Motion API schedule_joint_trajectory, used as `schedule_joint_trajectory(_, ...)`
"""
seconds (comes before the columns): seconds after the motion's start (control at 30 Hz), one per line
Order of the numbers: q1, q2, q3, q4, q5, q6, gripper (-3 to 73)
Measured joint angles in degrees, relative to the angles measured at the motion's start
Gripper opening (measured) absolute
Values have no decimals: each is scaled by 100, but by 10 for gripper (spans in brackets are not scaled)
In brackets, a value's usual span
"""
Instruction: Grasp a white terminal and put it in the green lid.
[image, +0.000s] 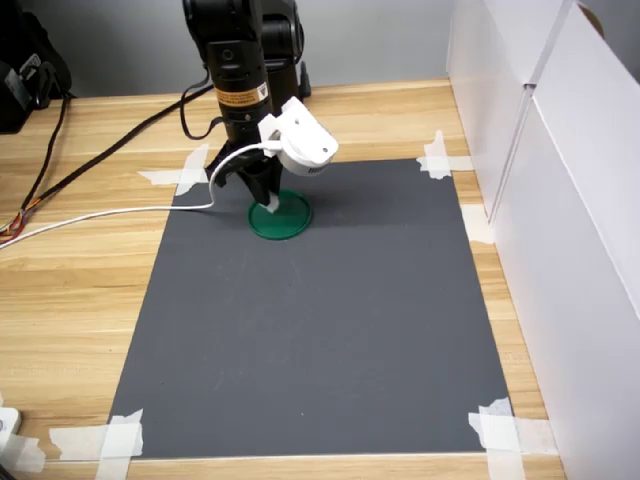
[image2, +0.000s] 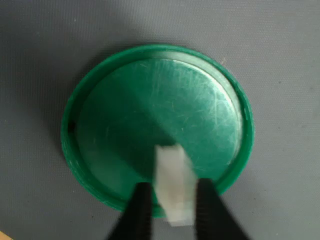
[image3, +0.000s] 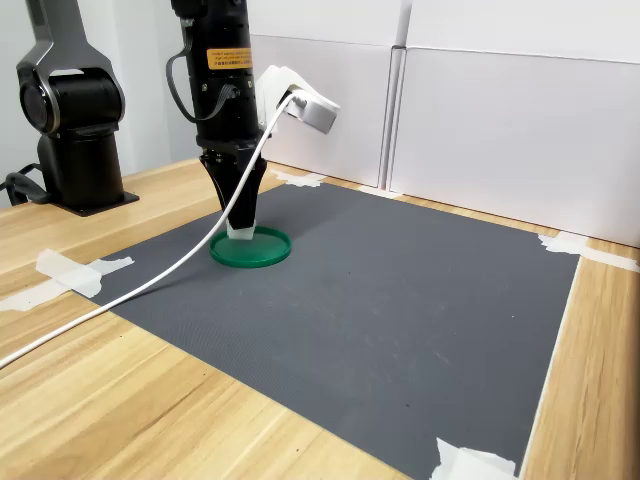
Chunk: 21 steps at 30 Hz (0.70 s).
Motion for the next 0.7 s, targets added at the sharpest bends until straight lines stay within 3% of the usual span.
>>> schedule_joint_trajectory(0.17,0,0,0,21,0,-39,497)
schedule_joint_trajectory(0.3,0,-72,0,78,-31,-50,554)
schedule_joint_trajectory(0.53,0,-624,0,310,-611,86,537)
schedule_joint_trajectory(0.7,0,-1074,0,479,-823,465,374)
